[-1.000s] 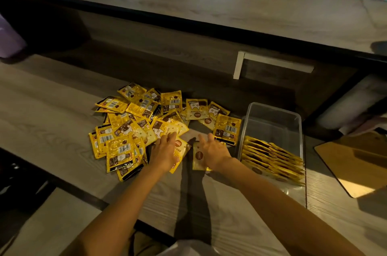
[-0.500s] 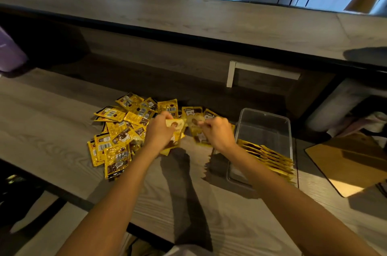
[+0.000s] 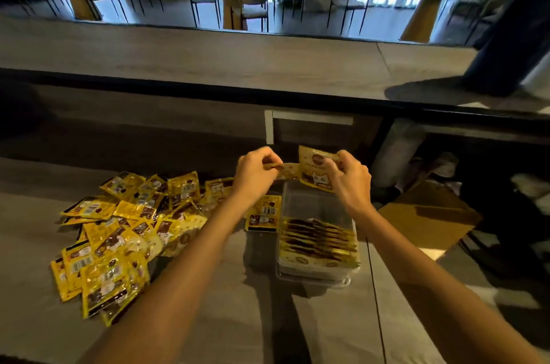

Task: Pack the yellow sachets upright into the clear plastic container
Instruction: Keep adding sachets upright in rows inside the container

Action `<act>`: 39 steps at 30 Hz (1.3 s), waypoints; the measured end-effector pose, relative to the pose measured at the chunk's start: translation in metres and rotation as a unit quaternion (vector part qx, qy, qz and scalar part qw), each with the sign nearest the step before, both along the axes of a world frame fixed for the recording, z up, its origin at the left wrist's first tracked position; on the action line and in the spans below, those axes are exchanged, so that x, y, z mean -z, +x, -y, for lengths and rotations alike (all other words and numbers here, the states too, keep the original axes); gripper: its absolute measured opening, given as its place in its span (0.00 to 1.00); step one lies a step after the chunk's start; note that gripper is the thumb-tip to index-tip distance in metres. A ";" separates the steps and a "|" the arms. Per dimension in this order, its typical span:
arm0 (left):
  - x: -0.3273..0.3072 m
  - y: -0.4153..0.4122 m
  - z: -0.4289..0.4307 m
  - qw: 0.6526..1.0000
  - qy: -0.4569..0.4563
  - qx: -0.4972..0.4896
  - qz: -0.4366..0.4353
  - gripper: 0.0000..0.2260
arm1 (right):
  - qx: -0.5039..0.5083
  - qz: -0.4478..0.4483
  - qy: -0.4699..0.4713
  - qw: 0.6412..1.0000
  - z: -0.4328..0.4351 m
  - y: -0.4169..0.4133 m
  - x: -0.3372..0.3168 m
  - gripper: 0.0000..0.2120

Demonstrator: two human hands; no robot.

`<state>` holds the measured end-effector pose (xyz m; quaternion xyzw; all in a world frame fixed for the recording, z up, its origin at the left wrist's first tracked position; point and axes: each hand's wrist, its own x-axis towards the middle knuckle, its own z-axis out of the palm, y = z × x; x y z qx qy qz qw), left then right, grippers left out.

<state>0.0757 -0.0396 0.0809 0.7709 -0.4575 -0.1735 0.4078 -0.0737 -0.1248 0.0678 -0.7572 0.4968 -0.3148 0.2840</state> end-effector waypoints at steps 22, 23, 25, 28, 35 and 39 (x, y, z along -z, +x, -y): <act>0.077 -0.027 0.021 0.923 0.271 0.227 0.154 0.15 | -0.180 -0.242 0.070 0.951 0.014 -0.068 0.064 0.12; 0.075 -0.028 0.021 0.918 0.276 0.236 0.160 0.15 | -0.182 -0.235 0.077 0.952 0.014 -0.067 0.063 0.11; 0.072 -0.029 0.021 0.912 0.286 0.247 0.162 0.15 | -0.187 -0.220 0.086 0.954 0.013 -0.066 0.062 0.11; 0.070 -0.030 0.019 0.908 0.297 0.250 0.156 0.16 | -0.202 -0.214 0.106 0.950 0.012 -0.065 0.062 0.10; 0.076 -0.029 0.014 0.904 0.324 0.252 0.122 0.18 | -0.239 -0.273 0.109 0.925 0.010 -0.058 0.062 0.11; 0.076 -0.032 0.011 0.917 0.301 0.239 0.106 0.17 | -0.245 -0.288 0.124 0.917 0.010 -0.056 0.060 0.14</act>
